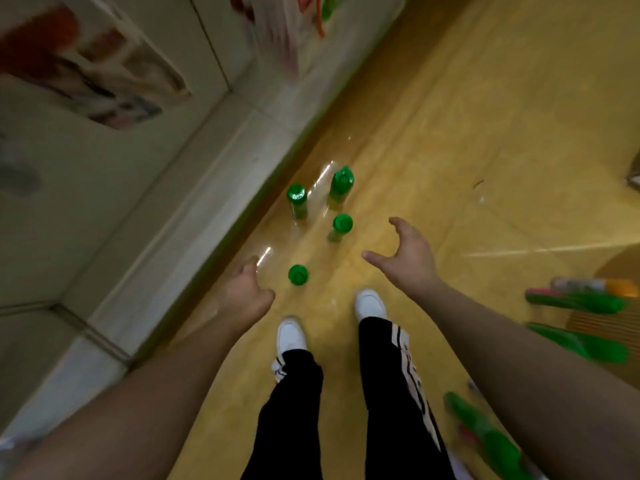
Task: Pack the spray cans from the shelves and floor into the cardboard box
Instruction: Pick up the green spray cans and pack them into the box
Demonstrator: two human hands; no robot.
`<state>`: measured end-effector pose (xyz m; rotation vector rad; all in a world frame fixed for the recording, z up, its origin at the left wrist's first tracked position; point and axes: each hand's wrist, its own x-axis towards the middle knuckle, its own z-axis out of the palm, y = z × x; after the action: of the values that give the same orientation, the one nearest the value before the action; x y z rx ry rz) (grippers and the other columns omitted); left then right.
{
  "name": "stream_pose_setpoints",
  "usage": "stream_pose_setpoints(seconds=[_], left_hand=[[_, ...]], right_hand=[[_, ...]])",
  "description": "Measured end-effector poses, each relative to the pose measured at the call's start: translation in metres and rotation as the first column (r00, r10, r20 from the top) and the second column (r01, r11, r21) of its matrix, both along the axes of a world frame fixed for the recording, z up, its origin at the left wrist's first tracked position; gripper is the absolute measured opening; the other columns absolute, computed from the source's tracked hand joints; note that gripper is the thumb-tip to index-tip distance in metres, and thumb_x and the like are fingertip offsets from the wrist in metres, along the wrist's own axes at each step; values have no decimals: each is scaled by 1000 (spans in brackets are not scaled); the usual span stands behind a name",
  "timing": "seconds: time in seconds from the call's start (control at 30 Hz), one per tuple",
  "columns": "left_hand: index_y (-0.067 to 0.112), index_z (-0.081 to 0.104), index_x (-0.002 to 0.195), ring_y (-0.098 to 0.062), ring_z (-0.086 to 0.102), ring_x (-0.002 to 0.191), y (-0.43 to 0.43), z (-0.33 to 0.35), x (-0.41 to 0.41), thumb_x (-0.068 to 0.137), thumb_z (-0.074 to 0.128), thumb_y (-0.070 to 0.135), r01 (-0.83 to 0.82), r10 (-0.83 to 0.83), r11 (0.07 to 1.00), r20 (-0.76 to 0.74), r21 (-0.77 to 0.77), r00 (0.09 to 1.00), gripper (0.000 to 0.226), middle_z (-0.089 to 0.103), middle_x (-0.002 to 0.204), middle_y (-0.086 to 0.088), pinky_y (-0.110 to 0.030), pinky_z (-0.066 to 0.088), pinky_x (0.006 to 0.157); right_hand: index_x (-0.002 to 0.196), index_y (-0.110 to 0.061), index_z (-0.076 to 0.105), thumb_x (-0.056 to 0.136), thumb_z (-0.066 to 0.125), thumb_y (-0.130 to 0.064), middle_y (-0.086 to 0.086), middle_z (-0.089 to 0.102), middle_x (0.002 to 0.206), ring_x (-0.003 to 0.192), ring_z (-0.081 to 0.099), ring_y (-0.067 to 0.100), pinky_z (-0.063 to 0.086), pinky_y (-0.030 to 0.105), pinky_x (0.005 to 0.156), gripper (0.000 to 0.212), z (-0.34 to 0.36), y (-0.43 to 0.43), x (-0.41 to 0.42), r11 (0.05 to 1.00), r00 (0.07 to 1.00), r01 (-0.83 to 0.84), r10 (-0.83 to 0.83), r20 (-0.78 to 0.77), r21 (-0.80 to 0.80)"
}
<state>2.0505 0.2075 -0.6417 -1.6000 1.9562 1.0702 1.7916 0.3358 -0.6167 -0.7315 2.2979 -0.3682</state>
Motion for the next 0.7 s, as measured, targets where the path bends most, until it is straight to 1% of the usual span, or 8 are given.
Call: stream_pose_setpoints(seconds=[0.07,0.13,0.27,0.37,0.43,0.5,0.6,0.7], left_hand=[[22,28,156,-30,43,137,7,-56,-4,81,75,25,-59,58,998,17,27,998,90,37,157,-11,-32,41,102],[21,29,156,-28,38,141,13,-108,-11,77,82,28,-125,125,991,8,43,992,96,35,158,-9,-32,37,108],[23,28,156,-24,35,143,27,-204,-19,67,92,31,-269,274,959,-55,85,960,110,36,159,-5,-30,32,110],[25,25,158,-21,35,145,37,-269,-20,56,98,28,-425,439,897,-140,118,888,126,37,159,-2,-32,32,112],[28,25,157,-19,36,145,43,-306,-19,50,100,27,-462,475,880,-244,113,845,131,40,157,0,-34,35,114],[30,29,155,-17,41,142,54,-335,-19,49,99,33,-456,465,883,-353,113,812,127,44,154,3,-36,37,114],[31,43,148,-8,52,133,70,-359,-26,53,96,45,-525,497,847,-481,87,722,110,55,144,6,-27,42,109],[23,59,131,-4,64,109,74,-358,-38,58,96,40,-588,523,808,-487,24,699,84,67,119,10,-19,50,93]], right_hand=[[150,-17,41,74,86,-47,10,52,145,133,49,27,45,45,107,93,-57,-8,-7,998,997,60,-59,50,-25],[151,-18,41,71,88,-46,10,53,145,133,50,27,46,48,106,97,-114,-15,-13,995,992,92,-88,93,-43],[151,-18,39,66,91,-44,9,54,143,129,53,24,48,47,103,103,-218,-24,-27,996,988,80,-76,138,-26],[151,-21,38,62,95,-41,4,55,142,125,55,21,50,43,100,108,-283,-28,-34,994,979,105,-98,181,-27],[151,-24,38,59,96,-39,-1,55,141,123,55,17,51,43,100,110,-318,-33,-38,988,970,142,-126,210,-63],[147,-25,41,57,98,-37,-6,54,139,122,55,13,51,40,101,108,-346,-40,-39,979,966,159,-127,224,-130],[140,-19,48,57,98,-31,-4,61,130,118,57,10,52,31,100,98,-370,-54,-35,952,961,196,-140,238,-233],[125,-18,59,54,96,-41,-5,68,111,106,65,12,56,36,94,84,-376,-64,-28,927,965,232,-182,188,-295]])
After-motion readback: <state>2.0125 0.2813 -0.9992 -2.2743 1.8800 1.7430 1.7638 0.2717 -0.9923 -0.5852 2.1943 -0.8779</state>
